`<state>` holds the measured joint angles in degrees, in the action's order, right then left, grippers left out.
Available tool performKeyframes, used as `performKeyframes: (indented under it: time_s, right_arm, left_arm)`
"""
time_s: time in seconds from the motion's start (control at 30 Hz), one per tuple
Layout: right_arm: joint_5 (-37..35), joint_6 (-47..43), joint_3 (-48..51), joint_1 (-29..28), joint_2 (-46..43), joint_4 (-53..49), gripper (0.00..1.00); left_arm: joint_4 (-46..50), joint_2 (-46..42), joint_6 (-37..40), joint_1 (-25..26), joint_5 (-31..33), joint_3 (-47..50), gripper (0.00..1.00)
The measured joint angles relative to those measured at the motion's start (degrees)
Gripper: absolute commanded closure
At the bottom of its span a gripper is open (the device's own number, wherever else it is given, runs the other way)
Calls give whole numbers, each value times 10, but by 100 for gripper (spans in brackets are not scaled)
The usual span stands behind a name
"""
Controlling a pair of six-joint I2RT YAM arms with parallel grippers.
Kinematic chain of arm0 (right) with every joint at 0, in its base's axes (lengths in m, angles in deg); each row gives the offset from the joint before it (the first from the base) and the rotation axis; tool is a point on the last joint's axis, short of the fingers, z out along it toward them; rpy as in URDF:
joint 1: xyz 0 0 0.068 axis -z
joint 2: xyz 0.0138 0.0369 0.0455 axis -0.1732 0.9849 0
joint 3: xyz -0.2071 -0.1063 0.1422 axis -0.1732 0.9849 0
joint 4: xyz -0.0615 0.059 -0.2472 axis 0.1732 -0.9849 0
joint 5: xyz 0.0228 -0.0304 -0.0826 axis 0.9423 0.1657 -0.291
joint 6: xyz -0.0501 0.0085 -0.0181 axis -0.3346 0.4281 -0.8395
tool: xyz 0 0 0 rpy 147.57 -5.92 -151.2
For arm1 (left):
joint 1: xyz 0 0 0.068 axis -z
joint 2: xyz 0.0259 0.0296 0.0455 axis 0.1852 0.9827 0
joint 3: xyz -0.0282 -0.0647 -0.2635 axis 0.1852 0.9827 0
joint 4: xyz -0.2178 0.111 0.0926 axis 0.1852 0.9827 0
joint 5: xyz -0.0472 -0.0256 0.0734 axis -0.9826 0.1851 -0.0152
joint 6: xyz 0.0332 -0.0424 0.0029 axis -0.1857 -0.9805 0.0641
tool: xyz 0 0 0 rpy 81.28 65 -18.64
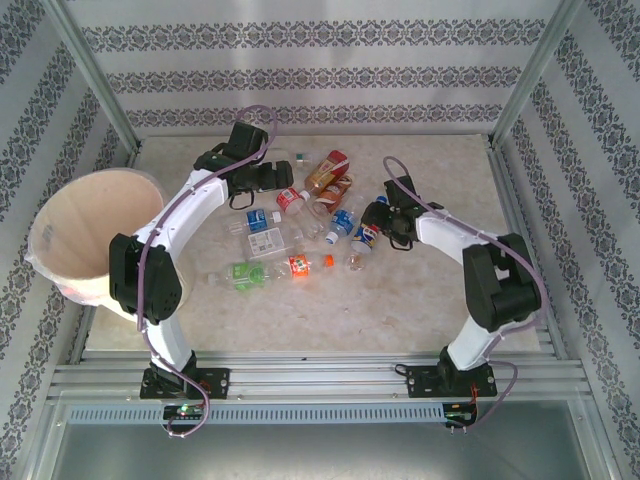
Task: Put the plastic bottles in the bin
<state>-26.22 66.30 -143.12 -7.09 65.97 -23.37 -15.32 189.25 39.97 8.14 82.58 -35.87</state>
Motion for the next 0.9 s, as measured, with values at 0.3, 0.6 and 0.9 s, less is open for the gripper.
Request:
performKeyframes:
  time_s: [0.3, 0.6, 0.9]
  right_arm:
    - [-1, 0, -39, -13, 61, 0, 28]
    - [-31, -1, -36, -15, 63, 3, 29]
    - [-41, -6, -36, -22, 84, 4, 36]
  left_arm:
    - [5, -17, 2, 0, 15, 12, 0]
    - [5, -19, 2, 0, 7, 12, 0]
    - [-2, -20, 2, 0, -21, 25, 0]
